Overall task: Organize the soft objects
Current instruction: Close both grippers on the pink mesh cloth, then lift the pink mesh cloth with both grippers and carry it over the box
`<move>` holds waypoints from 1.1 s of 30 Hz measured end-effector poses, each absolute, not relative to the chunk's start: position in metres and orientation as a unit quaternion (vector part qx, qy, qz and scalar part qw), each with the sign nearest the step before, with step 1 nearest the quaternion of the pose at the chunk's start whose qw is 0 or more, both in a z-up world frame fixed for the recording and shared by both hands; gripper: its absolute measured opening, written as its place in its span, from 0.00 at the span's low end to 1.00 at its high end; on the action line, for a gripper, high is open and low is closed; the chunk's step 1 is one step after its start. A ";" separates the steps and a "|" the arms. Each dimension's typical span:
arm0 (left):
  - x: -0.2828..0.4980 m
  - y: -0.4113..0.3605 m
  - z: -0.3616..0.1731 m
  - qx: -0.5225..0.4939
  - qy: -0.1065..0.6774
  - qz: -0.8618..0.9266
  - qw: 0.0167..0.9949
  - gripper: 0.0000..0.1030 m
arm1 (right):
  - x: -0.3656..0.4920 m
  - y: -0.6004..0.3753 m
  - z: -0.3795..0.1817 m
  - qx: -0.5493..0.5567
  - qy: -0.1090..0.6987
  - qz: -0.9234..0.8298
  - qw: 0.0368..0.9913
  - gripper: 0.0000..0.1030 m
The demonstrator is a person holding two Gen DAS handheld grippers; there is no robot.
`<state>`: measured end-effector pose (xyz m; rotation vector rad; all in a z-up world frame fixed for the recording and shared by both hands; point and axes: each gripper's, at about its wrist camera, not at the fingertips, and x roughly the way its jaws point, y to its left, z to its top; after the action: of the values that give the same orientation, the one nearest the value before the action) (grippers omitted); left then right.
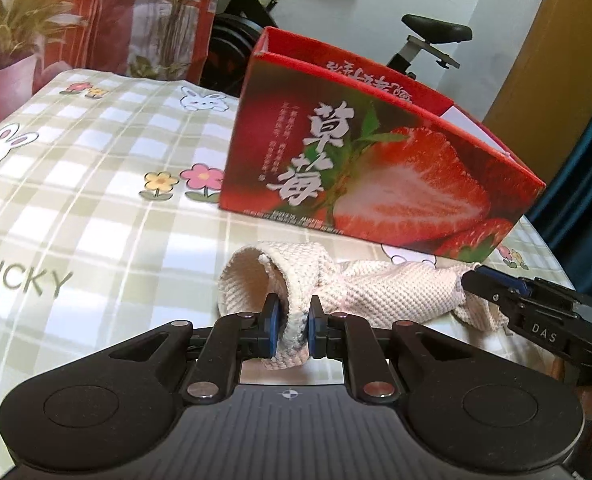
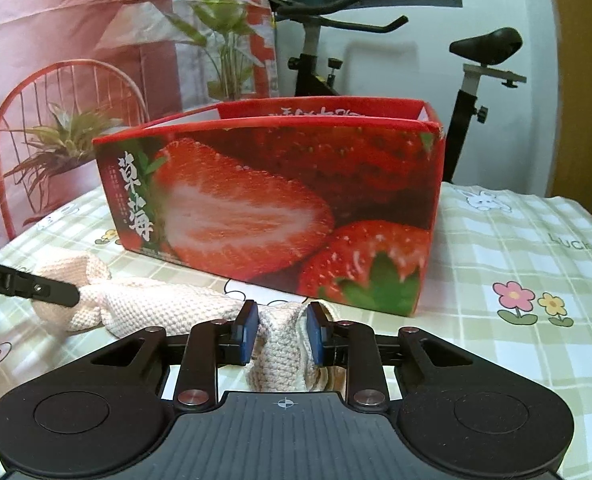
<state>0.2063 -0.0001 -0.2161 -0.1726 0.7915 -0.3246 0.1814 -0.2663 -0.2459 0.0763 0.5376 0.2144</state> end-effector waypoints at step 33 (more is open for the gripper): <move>0.205 0.003 -0.224 -0.084 0.381 -0.152 0.908 0.16 | 0.191 -0.286 -0.248 0.096 0.292 0.124 0.943 0.28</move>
<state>0.2053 0.0032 -0.2240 -0.1725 0.7860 -0.3139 0.1911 -0.2855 -0.2476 0.1953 0.5956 0.2524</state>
